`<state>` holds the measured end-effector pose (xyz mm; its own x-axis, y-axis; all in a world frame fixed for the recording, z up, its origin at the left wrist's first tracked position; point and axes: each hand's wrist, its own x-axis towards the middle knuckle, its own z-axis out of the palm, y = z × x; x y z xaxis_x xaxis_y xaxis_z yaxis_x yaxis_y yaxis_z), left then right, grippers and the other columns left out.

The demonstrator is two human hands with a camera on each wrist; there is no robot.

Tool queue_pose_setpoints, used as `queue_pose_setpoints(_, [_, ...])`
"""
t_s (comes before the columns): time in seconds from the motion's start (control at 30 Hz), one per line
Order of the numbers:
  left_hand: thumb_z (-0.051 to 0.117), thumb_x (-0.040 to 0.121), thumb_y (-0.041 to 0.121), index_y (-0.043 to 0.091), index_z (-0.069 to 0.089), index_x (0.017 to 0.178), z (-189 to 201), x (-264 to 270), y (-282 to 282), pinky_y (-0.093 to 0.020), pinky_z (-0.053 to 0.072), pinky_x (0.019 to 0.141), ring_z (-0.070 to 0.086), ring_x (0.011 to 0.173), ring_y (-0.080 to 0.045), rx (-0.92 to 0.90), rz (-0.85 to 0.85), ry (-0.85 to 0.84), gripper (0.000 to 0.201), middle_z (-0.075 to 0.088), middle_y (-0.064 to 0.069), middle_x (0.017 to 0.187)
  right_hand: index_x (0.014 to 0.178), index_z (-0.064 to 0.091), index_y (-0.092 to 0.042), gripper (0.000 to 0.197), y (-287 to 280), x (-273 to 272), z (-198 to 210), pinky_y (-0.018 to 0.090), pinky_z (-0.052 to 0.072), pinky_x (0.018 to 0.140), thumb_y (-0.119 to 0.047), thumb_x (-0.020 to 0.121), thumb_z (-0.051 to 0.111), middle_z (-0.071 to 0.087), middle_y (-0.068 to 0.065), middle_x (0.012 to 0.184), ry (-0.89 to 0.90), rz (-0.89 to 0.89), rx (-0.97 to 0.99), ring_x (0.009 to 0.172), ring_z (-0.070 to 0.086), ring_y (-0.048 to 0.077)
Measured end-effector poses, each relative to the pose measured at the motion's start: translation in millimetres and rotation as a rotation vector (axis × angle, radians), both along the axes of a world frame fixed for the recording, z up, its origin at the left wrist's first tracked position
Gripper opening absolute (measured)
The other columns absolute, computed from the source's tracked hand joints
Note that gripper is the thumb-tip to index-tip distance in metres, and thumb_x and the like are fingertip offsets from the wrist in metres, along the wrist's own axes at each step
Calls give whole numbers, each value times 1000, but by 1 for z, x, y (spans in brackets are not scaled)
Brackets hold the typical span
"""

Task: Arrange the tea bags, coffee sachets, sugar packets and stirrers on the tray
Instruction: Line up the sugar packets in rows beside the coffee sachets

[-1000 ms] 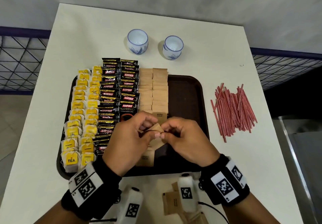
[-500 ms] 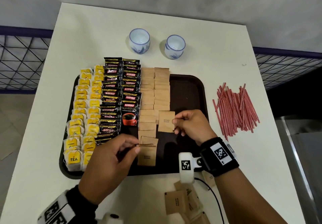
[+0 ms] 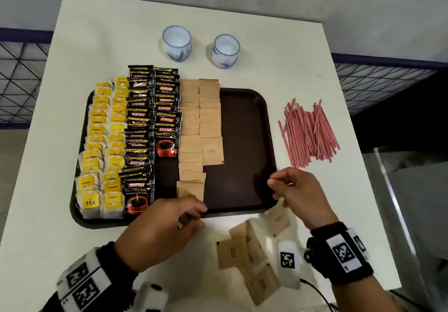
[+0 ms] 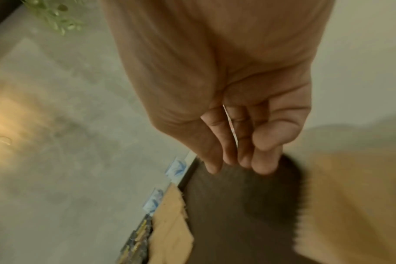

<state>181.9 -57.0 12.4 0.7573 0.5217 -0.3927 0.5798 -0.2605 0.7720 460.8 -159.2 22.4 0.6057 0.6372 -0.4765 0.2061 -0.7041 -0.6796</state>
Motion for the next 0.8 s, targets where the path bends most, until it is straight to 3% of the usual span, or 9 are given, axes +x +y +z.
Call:
queue_pose_setpoints(0.07, [71,89,35,43,64,115,-3,5,-10,-15,53,77,62,93,7,-6,-80,42,28,65,26,100,94,69,-24,13,-38,5,-3,34,53,75,-20,84,76,70,-1,91,-136,24,-103,77,67,15])
queue_pose_setpoints(0.17, [74,85,40,43,59,123,-6,15,-24,-10,49,81,58,97,6,16,-197,99,40,59,28,109,123,61,-27,47,-80,-1,-7,28,47,83,-21,80,79,56,-9,111,-247,132,-156,97,60,15])
queue_pose_setpoints(0.27, [70,87,36,41,50,135,-10,33,-38,-14,41,97,48,116,3,83,-335,108,53,50,25,131,143,45,-38,78,-98,-8,-13,29,41,100,-34,75,82,37,-12,123,-246,333,-161,117,41,10])
queue_pose_setpoints(0.33, [66,85,30,41,43,141,-11,46,-46,-24,40,105,41,127,-4,104,-425,90,61,40,20,142,146,37,-42,84,-96,-15,-18,28,39,100,-41,75,81,29,-10,129,-257,419,-194,120,29,9])
queue_pose_setpoints(0.4, [63,81,18,40,36,146,-13,59,-56,-32,41,106,38,129,-13,140,-503,96,74,33,15,147,142,41,-37,78,-90,-24,-26,31,44,97,-36,74,80,31,-6,131,-305,422,-185,122,31,14])
queue_pose_setpoints(0.5, [61,82,12,43,22,150,-16,74,-69,-38,38,108,28,134,-18,243,-582,117,85,22,11,153,118,60,-22,44,-86,-31,-36,32,48,91,-18,76,75,41,-3,113,-328,380,-84,113,48,24])
queue_pose_setpoints(0.6, [58,86,11,47,23,149,-16,85,-81,-45,25,115,10,143,-22,327,-674,158,81,9,6,161,90,65,-13,11,-97,-19,-38,16,37,72,-4,84,65,46,-5,91,-345,333,31,87,58,25])
queue_pose_setpoints(0.7, [60,87,19,50,31,147,-17,87,-86,-51,20,112,3,146,-26,403,-767,195,73,3,3,163,75,54,-33,32,-118,-6,-21,12,36,70,-7,92,60,49,-10,80,-223,324,-13,76,53,6])
queue_pose_setpoints(0.8, [59,91,30,50,40,141,-23,81,-87,-51,28,109,7,145,-25,414,-724,168,58,11,3,161,85,63,-42,30,-143,-5,-4,12,41,70,-12,88,67,64,-15,80,29,396,-53,77,59,-1])
